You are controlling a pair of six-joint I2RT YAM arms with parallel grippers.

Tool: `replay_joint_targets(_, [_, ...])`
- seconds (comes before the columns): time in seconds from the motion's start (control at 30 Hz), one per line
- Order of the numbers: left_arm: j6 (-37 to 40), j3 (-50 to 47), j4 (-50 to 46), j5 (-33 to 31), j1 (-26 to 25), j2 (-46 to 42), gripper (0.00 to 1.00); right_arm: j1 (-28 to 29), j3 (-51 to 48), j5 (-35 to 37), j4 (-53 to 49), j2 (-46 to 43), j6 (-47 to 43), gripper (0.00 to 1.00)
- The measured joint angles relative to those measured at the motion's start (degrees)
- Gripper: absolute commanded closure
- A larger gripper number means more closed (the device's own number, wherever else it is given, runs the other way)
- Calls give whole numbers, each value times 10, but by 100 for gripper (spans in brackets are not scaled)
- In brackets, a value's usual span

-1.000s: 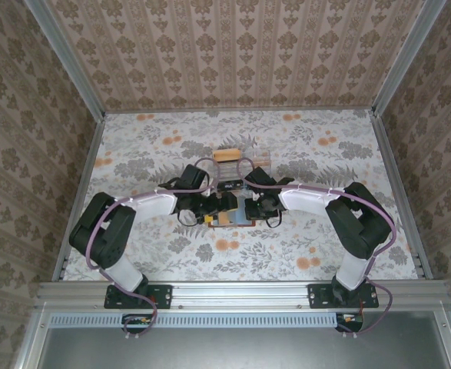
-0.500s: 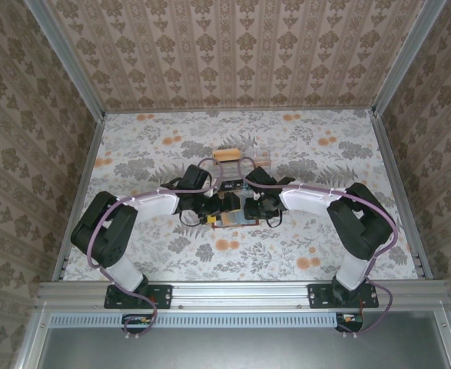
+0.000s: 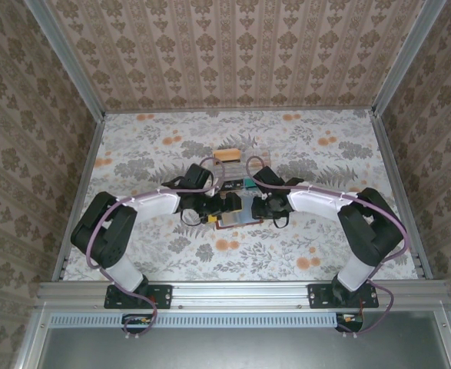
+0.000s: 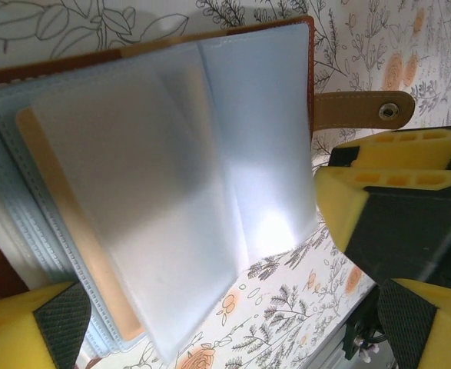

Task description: Take the credit cards out of the card holder

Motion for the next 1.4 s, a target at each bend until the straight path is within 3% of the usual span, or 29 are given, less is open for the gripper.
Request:
replay_joint_targets(0.5, [5, 3, -18, -10, 0, -11, 1, -1, -7, -7, 9, 14, 9, 68])
replay_joint_targets(1.4, [2, 8, 35, 9, -8, 29, 0, 0, -6, -8, 11, 19, 11, 66])
